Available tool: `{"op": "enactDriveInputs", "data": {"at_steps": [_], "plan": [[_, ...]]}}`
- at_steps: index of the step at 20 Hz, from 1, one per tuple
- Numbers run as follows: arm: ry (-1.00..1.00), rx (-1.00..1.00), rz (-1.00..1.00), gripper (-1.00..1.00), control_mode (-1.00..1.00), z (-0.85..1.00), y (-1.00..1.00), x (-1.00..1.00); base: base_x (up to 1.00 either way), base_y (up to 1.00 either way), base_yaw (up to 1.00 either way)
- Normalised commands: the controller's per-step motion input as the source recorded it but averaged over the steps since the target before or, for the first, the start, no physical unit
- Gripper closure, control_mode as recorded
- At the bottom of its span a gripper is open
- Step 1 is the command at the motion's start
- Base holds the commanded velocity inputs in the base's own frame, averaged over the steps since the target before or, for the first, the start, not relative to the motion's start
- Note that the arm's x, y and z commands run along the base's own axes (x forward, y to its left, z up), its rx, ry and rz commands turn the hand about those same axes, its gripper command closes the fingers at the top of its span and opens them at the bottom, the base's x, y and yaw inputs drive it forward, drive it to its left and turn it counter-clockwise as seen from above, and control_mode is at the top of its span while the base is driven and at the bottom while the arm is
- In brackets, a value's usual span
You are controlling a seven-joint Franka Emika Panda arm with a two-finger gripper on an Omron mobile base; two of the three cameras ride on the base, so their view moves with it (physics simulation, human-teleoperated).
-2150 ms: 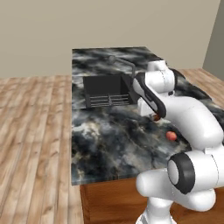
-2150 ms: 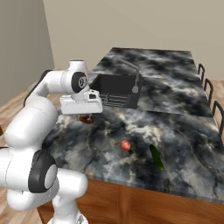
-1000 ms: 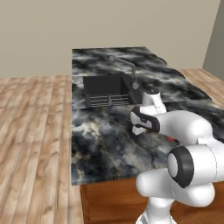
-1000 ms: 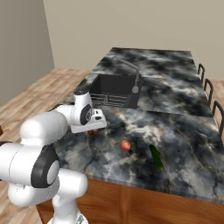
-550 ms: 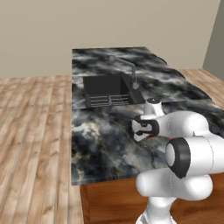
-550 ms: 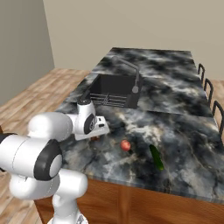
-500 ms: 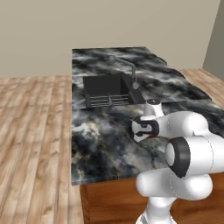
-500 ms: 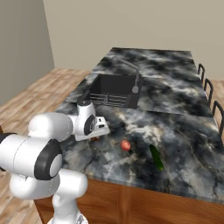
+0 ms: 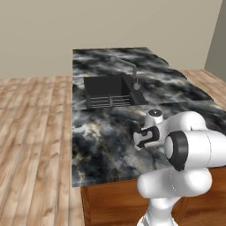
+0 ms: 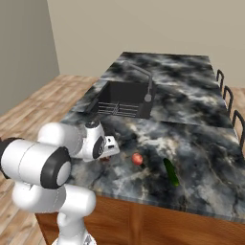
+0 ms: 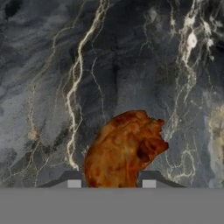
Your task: Open the fridge, remove the peach, cucumber, and chicken drumstick, and place them on any counter.
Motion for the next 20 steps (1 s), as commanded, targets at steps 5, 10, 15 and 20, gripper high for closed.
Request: {"op": "enactDriveInputs", "data": {"at_steps": [5,10,15,20], "plan": [[-0.04,0.00,0.01,1.00,-1.00,-0.29,0.00,0.00,0.00,0.00,0.00],[-0.05,0.00,0.01,1.00,-1.00,-0.26,0.00,0.00,0.00,0.00,0.00],[-0.02,0.00,0.01,-1.00,-1.00,-0.16,0.00,0.00,0.00,0.00,0.00],[0.00,0.00,0.00,1.00,-1.00,0.02,0.00,0.00,0.00,0.00,0.00]]}}
